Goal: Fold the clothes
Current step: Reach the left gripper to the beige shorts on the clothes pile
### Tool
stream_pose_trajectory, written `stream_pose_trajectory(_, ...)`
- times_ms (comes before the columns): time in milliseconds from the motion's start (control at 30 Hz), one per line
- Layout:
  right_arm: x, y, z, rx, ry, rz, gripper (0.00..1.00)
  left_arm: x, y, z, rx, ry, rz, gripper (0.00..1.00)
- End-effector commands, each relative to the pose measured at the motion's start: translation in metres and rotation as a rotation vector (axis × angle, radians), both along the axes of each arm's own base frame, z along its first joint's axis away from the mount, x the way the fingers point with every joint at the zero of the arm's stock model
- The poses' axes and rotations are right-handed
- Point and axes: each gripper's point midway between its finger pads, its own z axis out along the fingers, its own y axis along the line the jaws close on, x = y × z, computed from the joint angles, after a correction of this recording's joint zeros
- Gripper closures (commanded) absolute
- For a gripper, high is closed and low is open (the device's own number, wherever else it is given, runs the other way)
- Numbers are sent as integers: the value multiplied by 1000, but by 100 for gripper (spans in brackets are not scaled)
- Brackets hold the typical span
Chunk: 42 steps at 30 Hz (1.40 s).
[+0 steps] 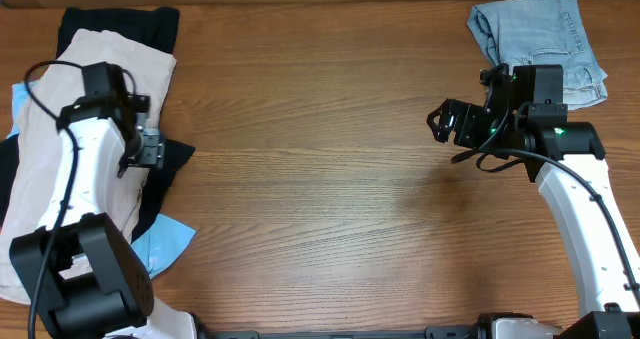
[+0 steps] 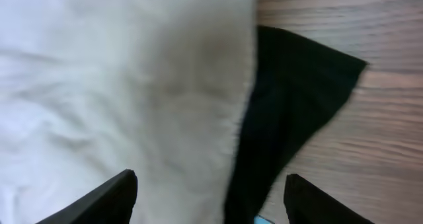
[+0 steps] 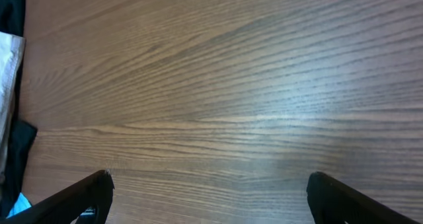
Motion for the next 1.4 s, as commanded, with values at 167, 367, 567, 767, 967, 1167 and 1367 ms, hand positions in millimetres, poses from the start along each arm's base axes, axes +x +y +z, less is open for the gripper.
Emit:
stream_pose_trajectory(167,1,3,7,-4,-16,21,4,-13,17,-9,13,36,-9,31)
stream_pose_trajectory(367,1,2,7,-7,-17,19,4,-17,14,-19,5,47,-12,31)
stream_pose_trajectory(567,1,2,6,-10,-17,17,3,-32,11,-40,5,81,-5,40)
stream_pose_trajectory(767,1,2,6,-10,-14,17,3,-30,11,-42,0,65,14,44)
stream_pose_trajectory(967,1,0,5,-17,-12,13,3,-36,11,-48,4,80,29,69)
stream_pose_trajectory(1167,1,-2,5,-27,-12,7,4,-36,-2,-54,-62,68,28,89)
stream_pose_trajectory(1367,1,-2,5,-30,-13,6,6,-8,-14,-25,-15,9,1,96)
